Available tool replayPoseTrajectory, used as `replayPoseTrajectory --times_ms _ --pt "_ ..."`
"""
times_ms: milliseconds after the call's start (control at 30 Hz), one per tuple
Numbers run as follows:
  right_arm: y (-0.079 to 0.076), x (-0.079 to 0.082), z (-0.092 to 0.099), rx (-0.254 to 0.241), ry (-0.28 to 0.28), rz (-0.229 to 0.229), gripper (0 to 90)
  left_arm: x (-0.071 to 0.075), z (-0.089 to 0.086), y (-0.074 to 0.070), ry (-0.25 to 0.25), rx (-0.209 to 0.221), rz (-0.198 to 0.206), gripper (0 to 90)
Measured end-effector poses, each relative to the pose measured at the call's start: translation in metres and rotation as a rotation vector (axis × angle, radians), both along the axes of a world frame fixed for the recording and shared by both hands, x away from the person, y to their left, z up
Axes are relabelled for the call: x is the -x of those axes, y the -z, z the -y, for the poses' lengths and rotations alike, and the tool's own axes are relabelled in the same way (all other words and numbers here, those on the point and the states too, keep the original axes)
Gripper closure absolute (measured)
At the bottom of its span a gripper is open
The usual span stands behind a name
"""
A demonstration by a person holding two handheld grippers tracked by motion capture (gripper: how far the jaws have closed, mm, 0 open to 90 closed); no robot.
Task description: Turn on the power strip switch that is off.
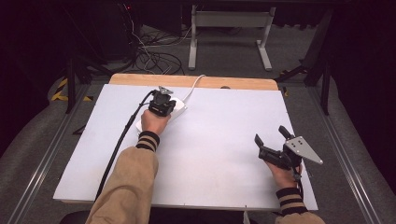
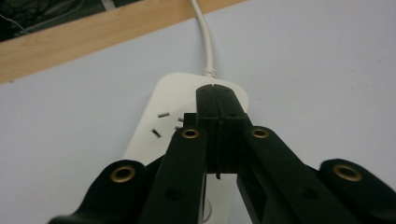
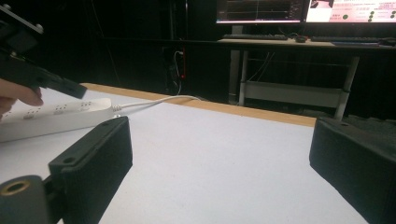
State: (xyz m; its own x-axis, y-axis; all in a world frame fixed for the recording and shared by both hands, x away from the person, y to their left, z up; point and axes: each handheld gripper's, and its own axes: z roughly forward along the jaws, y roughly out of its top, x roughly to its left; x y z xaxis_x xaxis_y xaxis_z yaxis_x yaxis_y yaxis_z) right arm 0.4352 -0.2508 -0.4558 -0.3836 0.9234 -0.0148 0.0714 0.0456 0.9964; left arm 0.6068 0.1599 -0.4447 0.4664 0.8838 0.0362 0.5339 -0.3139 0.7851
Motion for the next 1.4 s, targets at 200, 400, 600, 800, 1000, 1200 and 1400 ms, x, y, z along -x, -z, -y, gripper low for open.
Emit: replayPoseTrajectory --times_ms 200,400,600,800,1000,1200,1400 --pt "-0.001 0.000 -0.001 0.002 0.000 0.002 6.6 0.015 -0.017 -0.019 -0.024 0.027 0.088 90.0" --pt "-0.001 -0.001 0.000 -0.001 0.009 0.002 6.5 0.044 -0.054 -0.045 -0.075 0.062 0.218 90.0" --pt "-0.001 -0.001 0.000 0.005 0.011 0.003 6.6 0.086 -0.092 -0.064 -0.120 0.115 0.355 90.0" --pt "-0.002 -0.002 -0.001 0.009 0.013 0.007 6.6 0.132 -0.123 -0.071 -0.175 0.176 0.489 90.0" --pt "-0.003 -0.003 -0.002 0.002 0.011 0.011 6.6 0.172 -0.146 -0.064 -0.227 0.181 0.573 90.0" --pt "-0.003 -0.005 -0.005 0.000 0.001 0.014 6.6 0.204 -0.168 -0.038 -0.304 0.190 0.603 90.0" --pt "-0.003 -0.006 -0.008 0.006 -0.013 0.015 6.6 0.206 -0.183 -0.028 -0.366 0.222 0.575 90.0"
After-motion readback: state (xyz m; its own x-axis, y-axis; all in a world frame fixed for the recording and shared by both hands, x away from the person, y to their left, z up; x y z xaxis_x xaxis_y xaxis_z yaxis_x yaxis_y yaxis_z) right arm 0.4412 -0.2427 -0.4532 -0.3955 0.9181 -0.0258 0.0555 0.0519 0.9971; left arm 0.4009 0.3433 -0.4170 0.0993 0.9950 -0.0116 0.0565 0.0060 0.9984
